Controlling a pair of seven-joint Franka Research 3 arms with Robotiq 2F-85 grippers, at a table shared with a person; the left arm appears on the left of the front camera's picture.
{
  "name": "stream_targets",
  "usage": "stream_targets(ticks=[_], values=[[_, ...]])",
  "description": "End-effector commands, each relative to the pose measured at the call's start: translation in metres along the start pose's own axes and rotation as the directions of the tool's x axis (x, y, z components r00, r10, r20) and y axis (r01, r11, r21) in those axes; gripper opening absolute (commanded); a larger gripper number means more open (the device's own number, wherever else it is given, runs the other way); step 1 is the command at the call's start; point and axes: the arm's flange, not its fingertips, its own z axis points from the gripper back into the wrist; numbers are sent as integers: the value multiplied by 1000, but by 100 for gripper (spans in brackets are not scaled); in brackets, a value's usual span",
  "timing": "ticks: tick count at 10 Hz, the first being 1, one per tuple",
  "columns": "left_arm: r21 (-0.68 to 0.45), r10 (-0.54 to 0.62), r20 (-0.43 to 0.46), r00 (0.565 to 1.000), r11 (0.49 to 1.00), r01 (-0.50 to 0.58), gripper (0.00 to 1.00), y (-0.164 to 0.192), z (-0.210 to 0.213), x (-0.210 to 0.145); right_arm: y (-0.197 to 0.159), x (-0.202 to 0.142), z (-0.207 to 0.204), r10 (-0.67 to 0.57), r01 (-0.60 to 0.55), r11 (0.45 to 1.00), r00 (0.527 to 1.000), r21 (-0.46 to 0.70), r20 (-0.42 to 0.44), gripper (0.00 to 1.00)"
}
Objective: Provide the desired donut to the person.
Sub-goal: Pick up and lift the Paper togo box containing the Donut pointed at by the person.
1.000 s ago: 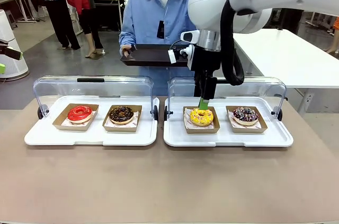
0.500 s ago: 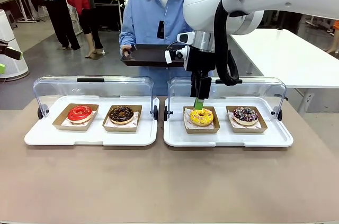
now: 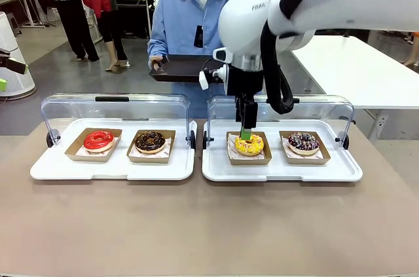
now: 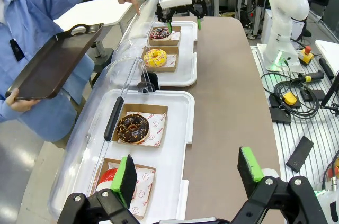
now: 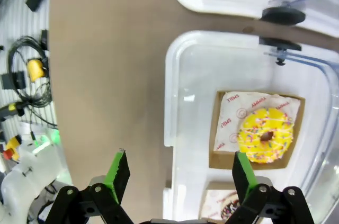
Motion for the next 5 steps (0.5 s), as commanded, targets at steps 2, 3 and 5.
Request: stream_targets(ticks=[2,3,5], values=[[-2,-2,3,1000,1000,2,100,0,2,1,19,11,-28,-16,12,997,998,-79,-53,100],[-2,-2,3,1000,1000,2,100,0,2,1,22,11,-35,-20,17,996,999,-93,-30,100],[-2,-2,3,1000,1000,2,100,0,2,1,22,10,-49,-24,25,990,1000,-137,8,100]])
